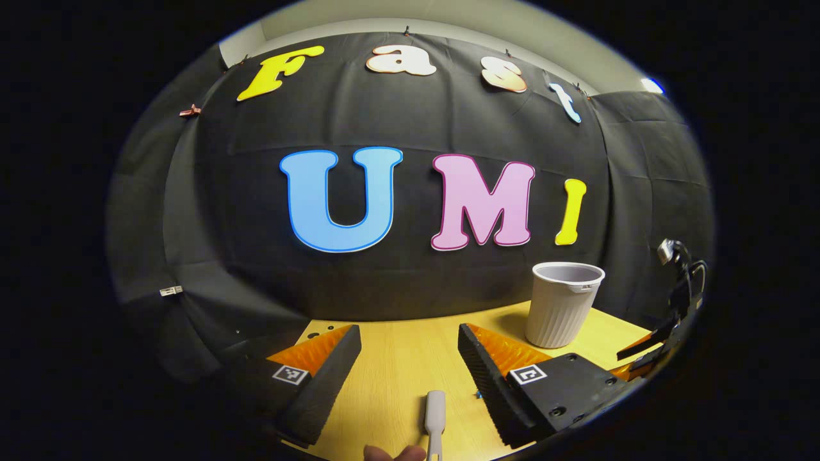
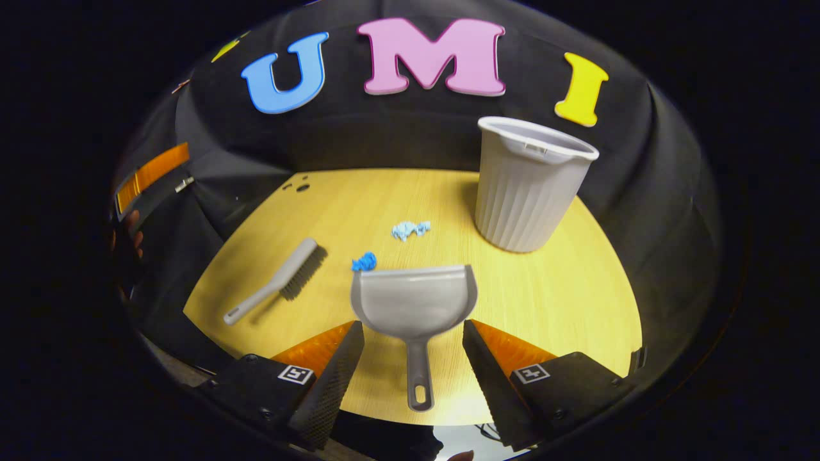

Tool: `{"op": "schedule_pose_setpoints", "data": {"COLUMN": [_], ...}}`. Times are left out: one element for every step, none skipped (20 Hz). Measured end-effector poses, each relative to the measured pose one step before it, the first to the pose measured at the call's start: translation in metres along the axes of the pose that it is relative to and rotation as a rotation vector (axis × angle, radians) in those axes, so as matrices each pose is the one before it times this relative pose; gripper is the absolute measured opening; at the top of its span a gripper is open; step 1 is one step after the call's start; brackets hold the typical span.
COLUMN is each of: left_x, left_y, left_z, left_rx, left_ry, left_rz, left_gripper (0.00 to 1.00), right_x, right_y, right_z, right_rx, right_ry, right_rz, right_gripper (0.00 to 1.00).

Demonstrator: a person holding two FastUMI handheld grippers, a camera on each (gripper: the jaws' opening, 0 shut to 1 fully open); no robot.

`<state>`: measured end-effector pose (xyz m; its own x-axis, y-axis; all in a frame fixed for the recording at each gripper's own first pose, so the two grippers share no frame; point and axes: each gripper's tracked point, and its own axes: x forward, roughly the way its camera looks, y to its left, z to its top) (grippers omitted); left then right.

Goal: Pick up the small broom and dustpan from the desktop, sweep the trash into the dustpan with the broom, and then empty the trash into the garbage bin.

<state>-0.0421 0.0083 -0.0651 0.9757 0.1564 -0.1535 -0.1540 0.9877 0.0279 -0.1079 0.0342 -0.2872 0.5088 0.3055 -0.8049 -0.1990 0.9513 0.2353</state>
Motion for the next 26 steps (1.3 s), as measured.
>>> {"op": "schedule_pose_setpoints", "data": {"left_x": [-0.00085, 0.00164, -0.00195, -0.00001, -0.00166, 0.0004, -0.00246, -0.00042, -0.00145, -0.00022, -0.00086, -0.00163, -0.00209, -0.00083, -0.00188, -0.00081, -0.00167, -0.00046, -0.00218, 0.00014, 0.00022, 0.00067, 0.00052, 0.00191, 0.00172, 0.00223], "left_y": [0.0024, 0.00247, 0.00208, 0.00302, 0.00237, 0.00273, 0.00361, 0.00276, 0.0022, 0.00212, 0.00202, 0.00157, 0.0021, 0.00184, 0.00128, 0.00128, 0.00029, 0.00032, 0.00085, 0.00003, 0.00069, 0.00126, 0.00029, 0.0, -0.00152, -0.00105], "left_z": [-0.00287, 0.00025, -0.00125, 0.00217, -0.00141, 0.00066, -0.00272, -0.00125, -0.00123, -0.00136, -0.00081, -0.00374, -0.00176, -0.00055, -0.00202, -0.00145, -0.00296, -0.00132, -0.00333, -0.00046, -0.0014, 0.00059, -0.00345, -0.00252, -0.00504, -0.00239], "left_rx": [-0.0022, -0.00047, 0.00416, 0.00576, 0.00596, 0.0031, 0.00001, -0.00126, -0.00126, -0.00071, 0.00169, 0.00205, 0.00095, -0.00098, -0.00216, -0.00263, -0.00113, -0.00042, -0.00012, -0.00113, -0.00058, -0.00073, -0.00192, -0.00215, -0.0014, -0.00287], "left_ry": [0.00347, 0.00306, -0.00257, -0.00508, -0.00249, -0.00062, 0.00048, 0.00197, 0.00212, 0.00406, 0.00635, 0.00438, 0.00246, 0.00432, 0.00278, 0.00368, 0.0041, 0.00376, 0.00365, 0.00141, 0.00044, -0.0002, 0.00202, 0.00629, 0.00879, 0.01054], "left_rz": [0.00655, 0.00841, 0.0079, 0.00837, 0.00507, 0.0066, 0.0065, 0.00804, 0.00691, 0.00489, 0.00523, 0.00365, 0.00387, 0.00412, 0.00364, 0.00296, 0.00168, 0.00176, 0.00099, 0.00164, 0.0033, 0.00582, 0.0045, 0.0046, 0.00411, 0.00408], "left_gripper": [0.98, 0.98, 0.98, 0.98, 0.98, 0.98, 0.98, 0.98, 0.98, 0.98, 0.98, 0.98, 0.98, 0.98, 0.98, 0.99, 0.98, 0.98, 0.98, 0.98, 0.98, 0.98, 0.98, 0.98, 0.98, 0.99], "right_x": [0.00907, 0.01374, 0.01106, 0.00977, 0.00963, 0.00986, 0.00746, 0.00808, 0.00698, 0.00771, 0.00584, 0.00574, 0.00454, 0.00524, 0.00488, 0.00337, 0.00108, 0.00365, -0.00018, 0.00155, -0.00122, 0.00071, -0.00023, 0.00042, -0.00018, -0.00058], "right_y": [-0.00191, -0.00277, -0.00334, -0.00365, -0.00139, -0.00108, 0.00047, 0.00124, 0.00314, 0.00233, 0.00299, 0.00223, 0.00131, 0.00044, -0.00008, -0.00128, 0.00102, -0.00166, -0.00252, -0.00078, -0.00145, -0.00135, -0.00167, -0.00069, -0.00119, -0.00017], "right_z": [-0.01464, -0.00951, -0.00882, -0.00911, -0.00998, -0.00761, -0.00539, -0.00231, -0.00202, 0.0003, -0.00157, 0.00006, -0.00086, 0.00014, -0.00053, 0.00133, 0.00133, 0.0032, 0.00253, -0.00004, -0.00025, -0.00144, 0.00149, 0.00002, 0.00191, 0.00141], "right_rx": [-0.00946, -0.00586, -0.00441, -0.00344, -0.00133, -0.00533, -0.00581, -0.007, -0.00958, -0.00952, -0.00866, -0.00445, -0.00113, 0.00187, 0.00697, 0.00767, 0.0152, 0.02326, 0.01742, 0.00771, -0.00344, 0.00587, 0.0105, 0.00443, -0.00546, 0.00465], "right_ry": [0.03967, 0.02861, 0.02504, 0.03499, 0.03763, 0.03535, 0.02863, 0.02243, 0.0172, 0.01565, 0.02065, 0.02064, 0.01775, 0.02038, 0.01615, 0.01183, 0.00835, 0.00792, -0.00008, 0.015, 0.00646, 0.01185, 0.00649, 0.00746, -0.0056, -0.01156], "right_rz": [-0.00077, -0.0044, -0.00863, -0.01132, -0.00726, -0.00582, -0.00471, -0.00509, -0.00048, 0.00006, 0.00236, 0.00343, 0.00055, 0.00196, 0.00036, 0.00123, 0.01393, 0.00284, -0.00468, 0.00001, -0.00304, -0.00066, -0.00144, 0.00285, -0.00051, -0.00024], "right_gripper": [0.97, 0.97, 0.96, 0.95, 0.95, 0.95, 0.95, 0.94, 0.94, 0.94, 0.94, 0.92, 0.91, 0.91, 0.91, 0.91, 0.91, 0.92, 0.9, 0.89, 0.88, 0.8, 0.72, 0.52, 0.52, 0.47]}}
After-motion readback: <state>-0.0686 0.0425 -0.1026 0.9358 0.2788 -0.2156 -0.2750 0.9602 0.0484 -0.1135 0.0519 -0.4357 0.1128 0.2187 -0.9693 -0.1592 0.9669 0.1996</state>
